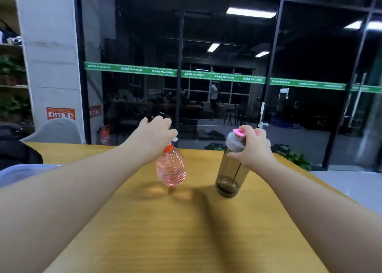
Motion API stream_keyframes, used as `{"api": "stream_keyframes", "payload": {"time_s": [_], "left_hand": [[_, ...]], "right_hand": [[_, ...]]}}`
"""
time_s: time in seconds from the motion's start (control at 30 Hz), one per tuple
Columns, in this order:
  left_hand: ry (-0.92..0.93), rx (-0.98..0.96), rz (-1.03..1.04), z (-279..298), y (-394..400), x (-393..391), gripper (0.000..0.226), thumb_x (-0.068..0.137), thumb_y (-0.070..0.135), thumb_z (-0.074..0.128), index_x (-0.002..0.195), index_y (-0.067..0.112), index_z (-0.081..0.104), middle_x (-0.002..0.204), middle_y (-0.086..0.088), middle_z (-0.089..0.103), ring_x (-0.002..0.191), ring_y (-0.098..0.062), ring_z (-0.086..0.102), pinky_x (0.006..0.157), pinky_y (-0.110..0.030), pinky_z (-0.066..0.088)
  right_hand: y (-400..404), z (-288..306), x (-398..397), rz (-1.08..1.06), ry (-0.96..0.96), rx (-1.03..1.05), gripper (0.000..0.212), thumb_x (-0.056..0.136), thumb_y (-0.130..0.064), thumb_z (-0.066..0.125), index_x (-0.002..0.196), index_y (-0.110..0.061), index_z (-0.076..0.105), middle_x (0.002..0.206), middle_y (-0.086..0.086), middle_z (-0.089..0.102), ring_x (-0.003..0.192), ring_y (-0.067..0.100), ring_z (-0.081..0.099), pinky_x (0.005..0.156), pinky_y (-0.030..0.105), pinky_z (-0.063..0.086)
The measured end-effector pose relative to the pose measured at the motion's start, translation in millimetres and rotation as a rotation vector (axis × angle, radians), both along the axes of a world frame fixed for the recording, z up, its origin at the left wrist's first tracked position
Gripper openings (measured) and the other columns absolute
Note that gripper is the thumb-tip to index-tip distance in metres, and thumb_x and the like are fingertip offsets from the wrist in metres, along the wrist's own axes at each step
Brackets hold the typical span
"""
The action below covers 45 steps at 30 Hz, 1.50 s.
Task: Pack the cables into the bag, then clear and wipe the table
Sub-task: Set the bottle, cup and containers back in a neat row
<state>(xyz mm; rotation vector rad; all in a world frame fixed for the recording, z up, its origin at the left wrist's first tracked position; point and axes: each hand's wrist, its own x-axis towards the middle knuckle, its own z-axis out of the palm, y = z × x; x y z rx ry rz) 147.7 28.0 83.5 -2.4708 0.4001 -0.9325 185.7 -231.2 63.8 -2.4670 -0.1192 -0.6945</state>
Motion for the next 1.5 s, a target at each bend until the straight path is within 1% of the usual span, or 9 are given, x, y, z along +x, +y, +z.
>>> {"api": "stream_keyframes", "payload": {"time_s": [0.1, 0.23, 0.63, 0.87, 0.97, 1.03, 1.1, 1.3, 1.5], "left_hand": [[-0.024, 0.062, -0.079, 3, -34, -2, 0.016, 0.077, 0.013, 0.07, 0.087, 0.018, 0.059, 0.083, -0.001, 0.044, 0.081, -0.023, 0.05, 0.069, -0.041, 0.044], [0.019, 0.037, -0.116, 5, -77, 3, 0.02, 0.098, 0.019, 0.036, 0.113, 0.019, 0.048, 0.108, -0.002, 0.041, 0.104, -0.022, 0.039, 0.089, -0.04, 0.035], [0.036, 0.051, -0.123, 0, -161, 25, 0.021, 0.09, 0.016, 0.047, 0.109, 0.022, 0.051, 0.095, 0.002, 0.036, 0.084, -0.018, 0.03, 0.069, -0.033, 0.026], [0.157, 0.048, -0.097, 4, -175, 37, 0.026, 0.091, 0.017, 0.043, 0.117, 0.023, 0.047, 0.107, -0.001, 0.041, 0.092, -0.019, 0.034, 0.072, -0.034, 0.029], [0.251, -0.029, -0.159, 2, -176, 46, 0.027, 0.096, 0.023, 0.04, 0.121, 0.029, 0.045, 0.114, 0.0, 0.039, 0.104, -0.019, 0.035, 0.085, -0.04, 0.037], [0.437, -0.208, -0.196, 1, -174, 55, 0.024, 0.098, 0.028, 0.038, 0.118, 0.037, 0.046, 0.117, 0.003, 0.038, 0.115, -0.02, 0.03, 0.096, -0.05, 0.035], [0.542, -0.33, -0.241, -1, -174, 63, 0.022, 0.099, 0.03, 0.037, 0.114, 0.04, 0.048, 0.116, 0.004, 0.039, 0.117, -0.02, 0.027, 0.097, -0.047, 0.037], [0.507, -0.413, -0.345, -9, -181, 67, 0.025, 0.099, 0.034, 0.035, 0.118, 0.038, 0.05, 0.11, 0.006, 0.041, 0.111, -0.022, 0.026, 0.098, -0.035, 0.034], [0.417, -0.408, -0.352, -18, -182, 68, 0.025, 0.1, 0.036, 0.032, 0.12, 0.039, 0.048, 0.116, 0.008, 0.042, 0.107, -0.02, 0.022, 0.099, -0.038, 0.034]], "right_hand": [[-29, 1, -7, -0.049, -0.004, -0.034, 0.071, 0.076, -0.028, 0.077, 0.133, -0.034, 0.037, 0.134, 0.004, 0.029, 0.121, 0.028, 0.033, 0.093, 0.035, 0.04], [-62, 3, -14, -0.114, 0.002, -0.084, 0.071, 0.078, -0.025, 0.075, 0.136, -0.032, 0.034, 0.137, 0.004, 0.027, 0.125, 0.028, 0.028, 0.094, 0.036, 0.039], [-130, 5, -14, -0.166, 0.017, -0.108, 0.071, 0.076, -0.028, 0.077, 0.133, -0.034, 0.036, 0.134, 0.003, 0.029, 0.121, 0.026, 0.031, 0.082, 0.031, 0.037], [-136, 4, -2, -0.101, 0.013, -0.163, 0.075, 0.071, -0.033, 0.078, 0.132, -0.036, 0.034, 0.132, 0.0, 0.031, 0.119, 0.024, 0.035, 0.093, 0.037, 0.045], [-139, 4, 4, -0.075, 0.005, -0.182, 0.082, 0.069, -0.037, 0.079, 0.136, -0.035, 0.032, 0.133, 0.0, 0.032, 0.119, 0.024, 0.039, 0.096, 0.041, 0.047], [-140, 2, 8, -0.084, 0.0, -0.2, 0.084, 0.069, -0.04, 0.079, 0.137, -0.031, 0.03, 0.132, 0.0, 0.033, 0.117, 0.023, 0.041, 0.095, 0.04, 0.048], [-142, 1, 13, -0.118, -0.013, -0.202, 0.084, 0.068, -0.043, 0.079, 0.135, -0.024, 0.031, 0.129, 0.001, 0.036, 0.111, 0.021, 0.045, 0.091, 0.039, 0.05], [-141, 3, 26, -0.162, -0.009, -0.251, 0.082, 0.07, -0.055, 0.074, 0.132, -0.02, 0.033, 0.129, 0.002, 0.039, 0.094, 0.015, 0.047, 0.071, 0.029, 0.045], [-122, -5, 37, -0.066, -0.013, -0.125, 0.087, 0.072, -0.054, 0.073, 0.141, -0.026, 0.028, 0.139, 0.002, 0.035, 0.113, 0.019, 0.049, 0.084, 0.032, 0.048]]}}
